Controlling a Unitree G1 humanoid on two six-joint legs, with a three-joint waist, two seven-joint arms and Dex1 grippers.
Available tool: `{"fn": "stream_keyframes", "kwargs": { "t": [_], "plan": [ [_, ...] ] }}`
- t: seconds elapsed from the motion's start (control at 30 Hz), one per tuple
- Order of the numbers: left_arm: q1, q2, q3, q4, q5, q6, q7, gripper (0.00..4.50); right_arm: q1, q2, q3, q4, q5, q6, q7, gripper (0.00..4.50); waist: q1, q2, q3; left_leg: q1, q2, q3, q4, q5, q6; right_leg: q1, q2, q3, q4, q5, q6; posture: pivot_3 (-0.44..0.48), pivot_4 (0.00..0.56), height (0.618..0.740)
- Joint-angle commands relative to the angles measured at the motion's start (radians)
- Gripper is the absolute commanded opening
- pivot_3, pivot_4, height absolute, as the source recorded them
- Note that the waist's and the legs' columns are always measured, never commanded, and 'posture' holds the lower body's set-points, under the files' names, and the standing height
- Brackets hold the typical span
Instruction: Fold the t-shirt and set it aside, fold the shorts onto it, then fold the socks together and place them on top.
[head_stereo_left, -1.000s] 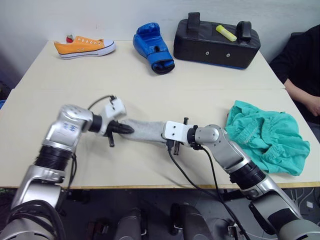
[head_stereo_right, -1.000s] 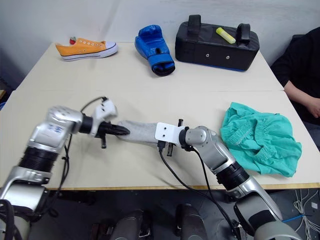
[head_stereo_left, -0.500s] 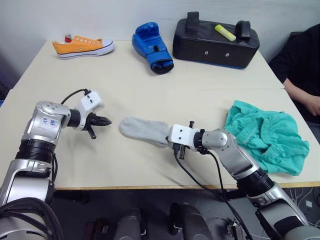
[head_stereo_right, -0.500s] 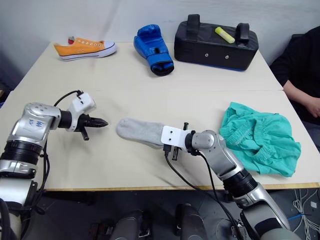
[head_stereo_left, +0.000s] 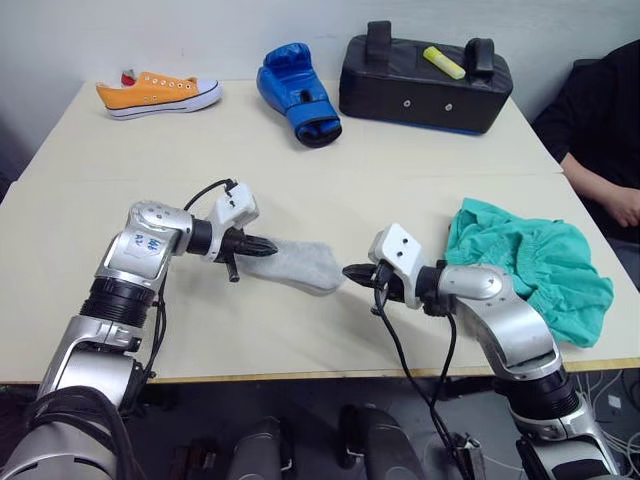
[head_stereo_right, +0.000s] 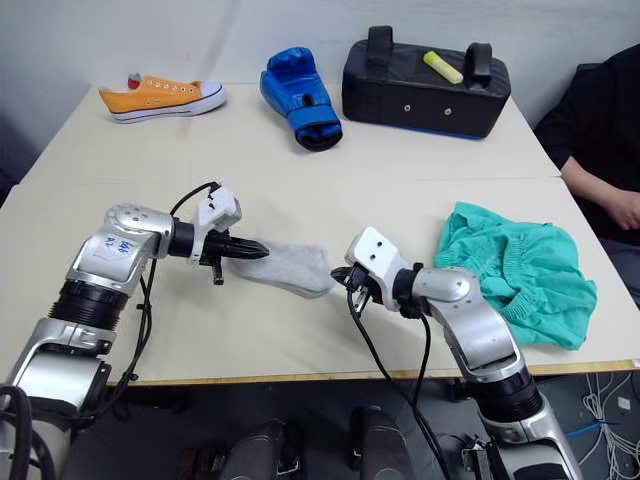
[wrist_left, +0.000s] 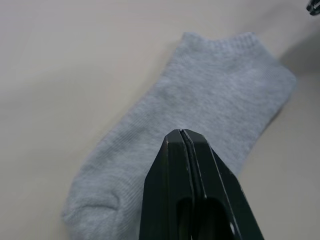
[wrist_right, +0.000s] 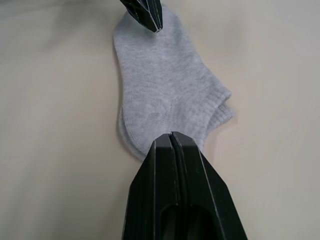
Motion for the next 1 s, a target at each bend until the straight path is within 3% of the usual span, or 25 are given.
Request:
{"fn": "stream_keyframes", "kwargs": {
  "t": [0.03, 0.07, 0.27, 0.5, 0.6, 0.73, 0.97, 1.0],
  "plan": [
    [0.068, 0.051, 0.151, -0.128, -0.096, 0.149, 0.047, 0.01, -0.071, 0.054, 0.032, 0.035, -0.005, -0.039, -0.05, 0.0, -0.007, 0.0, 0.0, 0.0, 0.0, 0.0, 0.0, 0.0, 0.0, 0.0, 0.0, 0.0, 0.0, 0.0, 0.0, 0.0, 0.15, 0.74],
    [0.106, 0.066, 0.194, -0.173, -0.123, 0.208, 0.064, 0.01, -0.09, 0.074, 0.049, 0.077, -0.018, -0.064, -0.063, 0.0, -0.012, 0.0, 0.0, 0.0, 0.0, 0.0, -0.001, 0.0, 0.0, 0.0, 0.0, 0.0, 0.0, 0.0, 0.0, 0.0, 0.15, 0.74],
    [0.309, 0.126, 0.401, -0.358, -0.233, 0.471, 0.18, 1.91, -0.141, 0.09, 0.182, 0.322, -0.133, -0.249, -0.07, 0.0, -0.011, 0.0, 0.0, 0.001, 0.0, 0.0, -0.002, 0.0, -0.001, 0.001, 0.0, 0.0, -0.001, 0.0, 0.0, 0.0, 0.15, 0.74],
    [0.3, -0.017, 0.616, -0.34, -0.35, 0.882, 0.387, 4.17, -0.121, 0.086, 0.219, 0.4, -0.172, -0.302, -0.045, 0.0, 0.005, -0.001, 0.0, 0.002, -0.001, -0.001, -0.001, 0.0, 0.0, 0.003, -0.001, 0.001, -0.002, 0.001, 0.001, 0.0, 0.15, 0.74],
    [0.244, -0.115, 0.691, -0.255, -0.341, 0.996, 0.476, 4.17, -0.113, 0.094, 0.205, 0.388, -0.157, -0.29, -0.042, 0.0, 0.006, -0.001, -0.001, 0.002, -0.001, -0.001, -0.001, 0.0, -0.001, 0.003, -0.001, 0.001, -0.002, 0.001, 0.001, 0.0, 0.15, 0.74],
    [0.167, -0.188, 0.735, -0.162, -0.308, 1.012, 0.574, 4.17, -0.105, 0.094, 0.198, 0.379, -0.158, -0.284, -0.046, 0.0, 0.006, -0.002, -0.001, 0.002, -0.001, -0.001, -0.001, 0.0, -0.002, 0.003, -0.001, 0.001, -0.001, 0.001, 0.001, 0.0, 0.15, 0.74],
    [0.083, -0.263, 0.642, -0.063, -0.298, 0.966, 0.64, 4.17, -0.084, 0.098, 0.183, 0.357, -0.157, -0.264, -0.058, 0.0, 0.017, -0.001, -0.002, 0.006, -0.002, -0.002, -0.001, -0.004, -0.008, 0.007, -0.001, 0.001, -0.002, 0.001, 0.001, 0.0, 0.15, 0.74],
    [0.07, -0.272, 0.638, -0.034, -0.287, 0.939, 0.658, 3.98, -0.081, 0.099, 0.18, 0.352, -0.157, -0.261, -0.062, 0.0, 0.019, -0.001, -0.002, 0.006, -0.002, -0.002, -0.001, -0.004, -0.008, 0.007, -0.001, 0.001, -0.002, 0.001, 0.001, 0.0, 0.15, 0.74]
  ]
}}
